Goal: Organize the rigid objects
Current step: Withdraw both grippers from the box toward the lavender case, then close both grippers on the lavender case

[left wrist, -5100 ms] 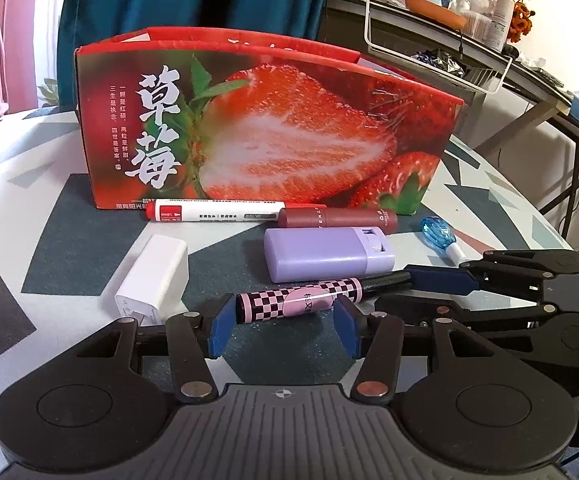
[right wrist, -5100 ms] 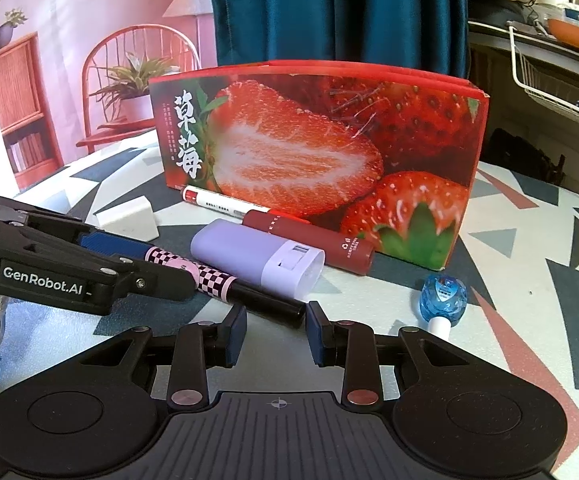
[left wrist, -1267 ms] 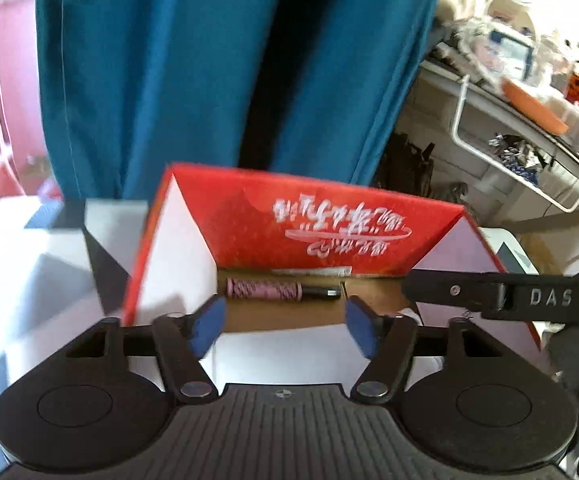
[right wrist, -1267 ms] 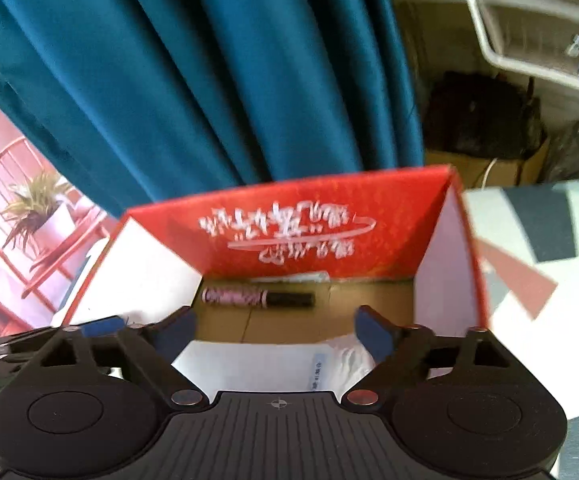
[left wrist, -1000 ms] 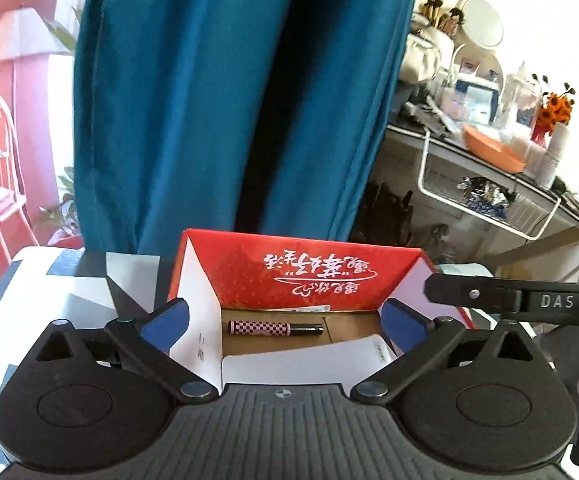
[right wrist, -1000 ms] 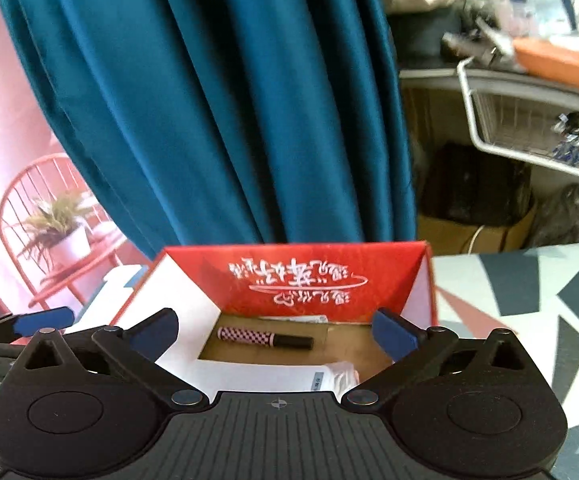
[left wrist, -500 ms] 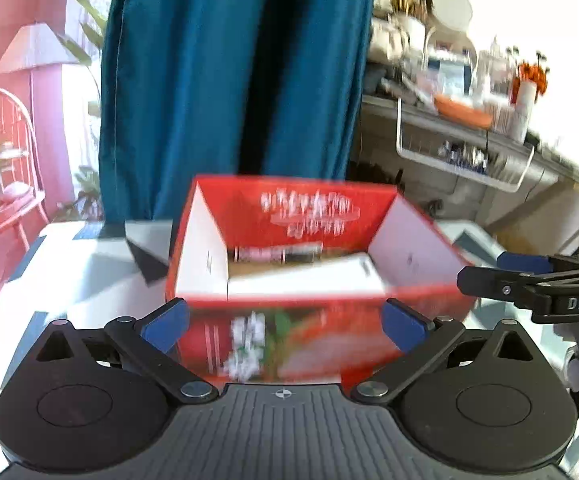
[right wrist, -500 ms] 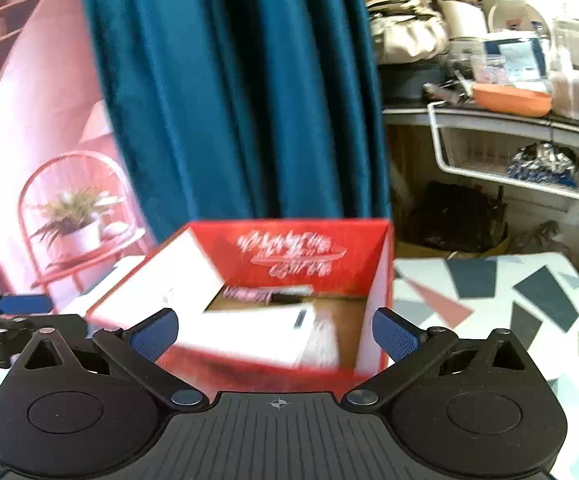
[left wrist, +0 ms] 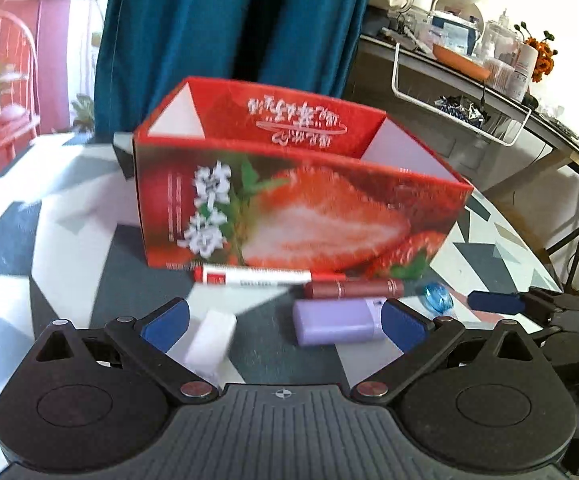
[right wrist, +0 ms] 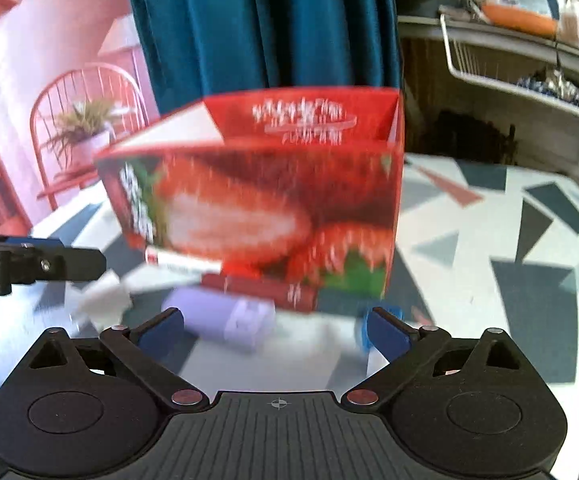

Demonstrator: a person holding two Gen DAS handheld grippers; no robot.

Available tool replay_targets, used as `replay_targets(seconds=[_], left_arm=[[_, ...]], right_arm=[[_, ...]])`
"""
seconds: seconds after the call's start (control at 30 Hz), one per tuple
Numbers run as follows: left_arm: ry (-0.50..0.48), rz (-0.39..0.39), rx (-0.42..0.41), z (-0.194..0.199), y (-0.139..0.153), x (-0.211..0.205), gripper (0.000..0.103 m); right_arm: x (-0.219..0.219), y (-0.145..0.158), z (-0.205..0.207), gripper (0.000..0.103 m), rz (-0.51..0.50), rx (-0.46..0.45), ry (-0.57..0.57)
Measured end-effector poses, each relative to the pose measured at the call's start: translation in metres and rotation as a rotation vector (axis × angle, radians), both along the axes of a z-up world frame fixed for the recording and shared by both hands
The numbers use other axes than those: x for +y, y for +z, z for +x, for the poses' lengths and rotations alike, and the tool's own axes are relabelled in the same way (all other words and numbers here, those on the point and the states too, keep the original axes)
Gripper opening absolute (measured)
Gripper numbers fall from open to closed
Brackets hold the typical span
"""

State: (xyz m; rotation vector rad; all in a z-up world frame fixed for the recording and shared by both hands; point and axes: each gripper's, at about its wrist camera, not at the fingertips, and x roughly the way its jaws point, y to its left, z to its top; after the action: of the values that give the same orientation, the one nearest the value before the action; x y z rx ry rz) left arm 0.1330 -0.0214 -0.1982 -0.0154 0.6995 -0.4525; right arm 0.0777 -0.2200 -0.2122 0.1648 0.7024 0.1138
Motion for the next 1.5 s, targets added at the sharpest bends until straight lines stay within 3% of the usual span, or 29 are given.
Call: replay_targets(seconds=[0.2, 0.33, 0.43, 0.63, 1.03, 1.27, 1.5], left_arm=[[-0.013, -0.011, 0.018, 0.005, 0.0, -0.001, 0.1], [-0.057, 0.002, 0.037, 0.011, -0.003, -0.012, 0.087], [-0.092, 0.018, 0.052, 0.016, -0.008, -0.025, 0.071], [-0.107, 0.037, 0.11, 0.029, -0.027, -0.039, 0.065], [-0.081, -0.001, 0.194, 0.051, -0.045, -0.045, 0.064], [-0.109, 0.001, 0.175, 0.05, -0.048, -0.051, 0.054], [-0.118, 0.004, 0.157, 0.046, -0.049, -0.053, 0.054]], right_arm=[[0.013, -0.006, 0.009, 0.089, -0.083, -0.01, 0.072], [0.012, -0.014, 0.022, 0.078, -0.082, 0.012, 0.104], [0.012, -0.021, 0.03, 0.069, -0.077, 0.017, 0.122], [0.023, -0.03, 0.037, 0.065, -0.109, -0.007, 0.19], [0.029, -0.039, 0.034, 0.061, -0.1, -0.03, 0.241], [0.031, -0.041, 0.034, 0.06, -0.099, -0.041, 0.269], [0.03, -0.041, 0.034, 0.055, -0.102, -0.047, 0.258]])
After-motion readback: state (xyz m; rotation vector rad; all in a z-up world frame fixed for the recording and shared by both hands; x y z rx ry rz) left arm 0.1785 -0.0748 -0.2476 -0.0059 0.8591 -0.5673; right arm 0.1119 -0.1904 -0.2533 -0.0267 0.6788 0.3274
